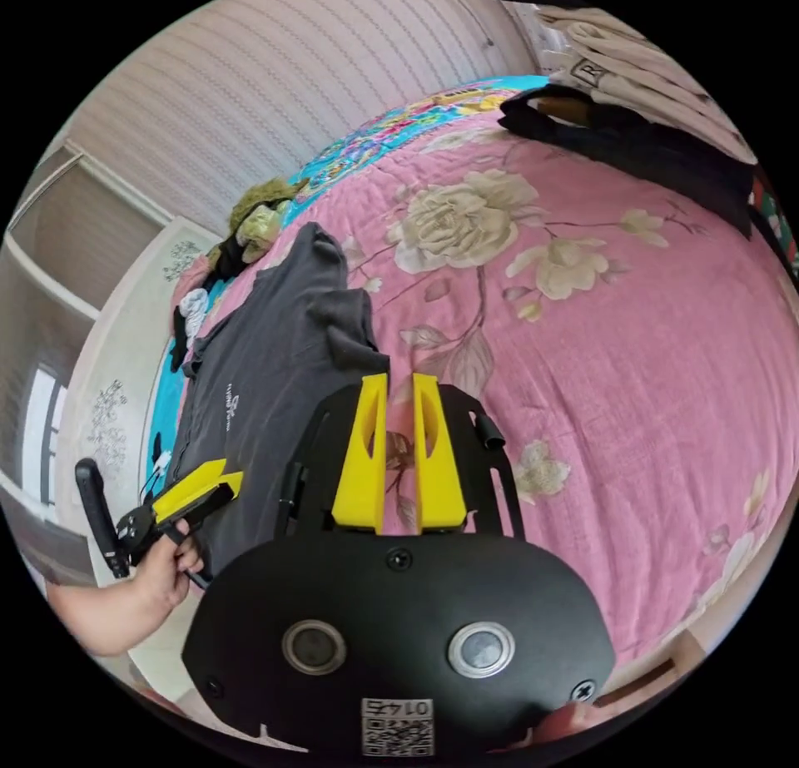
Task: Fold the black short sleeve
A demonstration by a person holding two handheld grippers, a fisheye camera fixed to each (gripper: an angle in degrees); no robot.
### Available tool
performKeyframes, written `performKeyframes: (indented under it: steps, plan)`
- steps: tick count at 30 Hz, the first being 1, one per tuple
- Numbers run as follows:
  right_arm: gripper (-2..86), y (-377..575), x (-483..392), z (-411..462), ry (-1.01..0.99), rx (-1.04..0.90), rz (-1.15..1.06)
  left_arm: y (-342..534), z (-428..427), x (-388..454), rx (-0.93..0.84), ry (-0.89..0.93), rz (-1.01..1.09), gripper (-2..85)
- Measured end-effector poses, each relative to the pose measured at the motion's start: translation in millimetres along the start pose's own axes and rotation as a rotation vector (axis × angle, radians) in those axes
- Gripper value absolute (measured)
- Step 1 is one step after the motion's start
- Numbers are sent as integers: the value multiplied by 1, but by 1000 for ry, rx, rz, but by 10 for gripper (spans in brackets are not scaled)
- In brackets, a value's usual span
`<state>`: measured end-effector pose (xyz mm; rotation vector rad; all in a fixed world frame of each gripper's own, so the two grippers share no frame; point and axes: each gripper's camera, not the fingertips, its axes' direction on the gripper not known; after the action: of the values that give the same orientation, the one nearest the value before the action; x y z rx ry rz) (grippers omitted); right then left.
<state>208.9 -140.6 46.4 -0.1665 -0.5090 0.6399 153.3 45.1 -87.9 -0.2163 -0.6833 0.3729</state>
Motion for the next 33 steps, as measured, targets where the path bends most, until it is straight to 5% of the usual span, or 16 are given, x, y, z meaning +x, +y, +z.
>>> performKeyframes:
  steps: [17, 22, 33]
  plan:
    - [-1, 8, -60, 50, 379, -19, -293, -29, -24, 34, -48, -15, -28, 119]
    - [-1, 12, -67, 62, 421, -4, -341, -57, -43, 56, 65, 30, -2, 111]
    - [-4, 19, -67, 71, 392, 41, -331, -90, -5, 110, -16, -14, -70, 115]
